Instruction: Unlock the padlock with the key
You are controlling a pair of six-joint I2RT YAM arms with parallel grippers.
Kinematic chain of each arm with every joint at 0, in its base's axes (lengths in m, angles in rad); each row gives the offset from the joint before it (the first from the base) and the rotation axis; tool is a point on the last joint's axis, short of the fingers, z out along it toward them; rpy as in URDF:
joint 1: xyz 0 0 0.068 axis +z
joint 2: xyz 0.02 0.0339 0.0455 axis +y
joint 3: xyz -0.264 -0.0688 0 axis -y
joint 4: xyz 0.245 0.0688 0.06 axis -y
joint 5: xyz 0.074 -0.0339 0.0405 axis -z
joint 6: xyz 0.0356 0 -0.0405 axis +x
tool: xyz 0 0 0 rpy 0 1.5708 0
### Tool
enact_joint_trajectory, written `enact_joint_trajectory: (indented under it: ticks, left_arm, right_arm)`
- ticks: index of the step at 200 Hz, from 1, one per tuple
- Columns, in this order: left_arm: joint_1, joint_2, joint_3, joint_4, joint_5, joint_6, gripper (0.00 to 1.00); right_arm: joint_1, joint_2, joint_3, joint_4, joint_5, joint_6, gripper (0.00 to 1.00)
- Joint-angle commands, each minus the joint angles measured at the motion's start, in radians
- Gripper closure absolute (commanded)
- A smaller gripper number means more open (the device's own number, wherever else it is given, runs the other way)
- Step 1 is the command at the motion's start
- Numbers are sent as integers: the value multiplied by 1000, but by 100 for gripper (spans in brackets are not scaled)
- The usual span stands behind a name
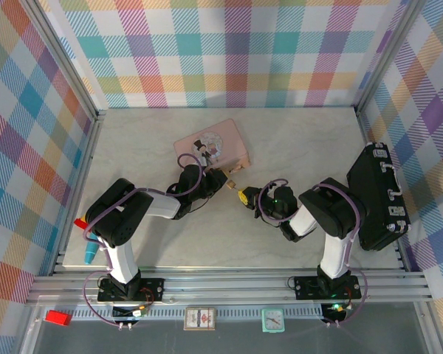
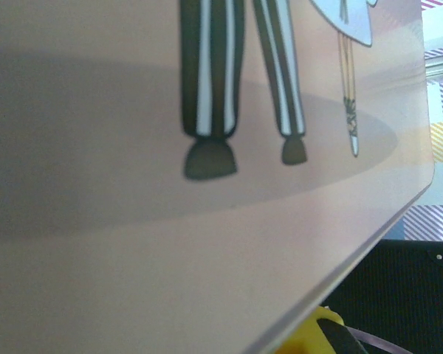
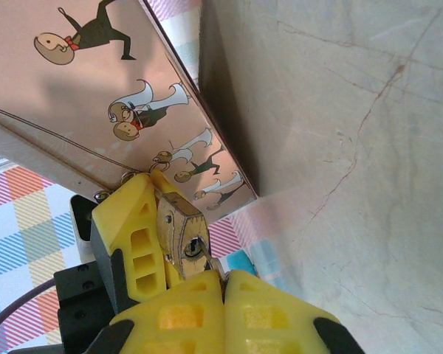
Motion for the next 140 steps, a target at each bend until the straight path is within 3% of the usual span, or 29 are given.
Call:
enact_joint_trajectory:
  ticks: [1,140]
  left_arm:
    - [-30,-21,-14,-13,89,-119,100]
    - [-33,-22,-10,-19,86,-117,100]
  right_arm:
    - [-6,-26,-5,55,10,-18,100]
    - [-4,-34,-12,55,28,-21,100]
